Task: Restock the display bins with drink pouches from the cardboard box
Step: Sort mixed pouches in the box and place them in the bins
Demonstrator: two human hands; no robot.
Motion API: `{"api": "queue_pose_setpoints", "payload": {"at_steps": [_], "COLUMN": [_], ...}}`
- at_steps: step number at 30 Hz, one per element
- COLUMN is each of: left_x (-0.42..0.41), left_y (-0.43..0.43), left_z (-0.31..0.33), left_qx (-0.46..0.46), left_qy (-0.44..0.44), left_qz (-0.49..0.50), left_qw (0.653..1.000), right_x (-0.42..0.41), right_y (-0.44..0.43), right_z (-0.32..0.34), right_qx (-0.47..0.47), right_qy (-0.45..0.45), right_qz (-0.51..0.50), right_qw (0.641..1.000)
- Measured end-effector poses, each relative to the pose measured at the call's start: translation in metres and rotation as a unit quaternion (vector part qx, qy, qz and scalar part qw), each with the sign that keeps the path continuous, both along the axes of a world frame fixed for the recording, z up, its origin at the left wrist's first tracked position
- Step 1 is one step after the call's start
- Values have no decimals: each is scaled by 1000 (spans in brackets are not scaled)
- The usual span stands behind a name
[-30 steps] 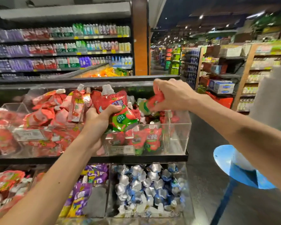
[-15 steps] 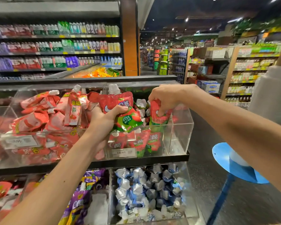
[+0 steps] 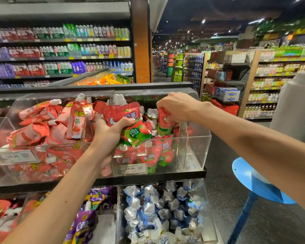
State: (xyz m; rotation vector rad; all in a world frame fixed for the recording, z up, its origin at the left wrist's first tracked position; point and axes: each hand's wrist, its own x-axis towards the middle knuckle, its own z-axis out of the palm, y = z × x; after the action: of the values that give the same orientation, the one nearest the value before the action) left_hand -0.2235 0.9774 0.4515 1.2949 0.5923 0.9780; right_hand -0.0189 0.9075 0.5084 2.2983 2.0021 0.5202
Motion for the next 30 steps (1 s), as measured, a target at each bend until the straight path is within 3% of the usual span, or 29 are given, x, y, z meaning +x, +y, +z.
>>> {"api": "queue_pose_setpoints", "payload": {"at_steps": [4,12,18,21,24,30], "left_x": [-1,-1,-3,-4,-5,-8], "left_y": [5,6,9,10,11,15], "left_z": [-4,-1,-1,-3,-4,-6], "left_qx": [1,-2,2,-2,13,29], "left_qy": [2,-10,-15,-9,-13,-5], "left_qz": [8,-2,-9,-6,-12,-12], "left_qw": [1000,1000,1000,1000,1000,999], "right_x": [-3,-14,-15,-20,-21,-9], "right_y": [-10,-9,0,6,10,15], "right_z": [19,26,27,20,-1,-34], "right_qx": [17,-128,-38,-22,-70,-147], "right_qy": [41,55,27,-40,-70,-37], "right_qz": [20,-16,4,5,-10,-13], "right_qw": [999,990,999,999,995,988]}}
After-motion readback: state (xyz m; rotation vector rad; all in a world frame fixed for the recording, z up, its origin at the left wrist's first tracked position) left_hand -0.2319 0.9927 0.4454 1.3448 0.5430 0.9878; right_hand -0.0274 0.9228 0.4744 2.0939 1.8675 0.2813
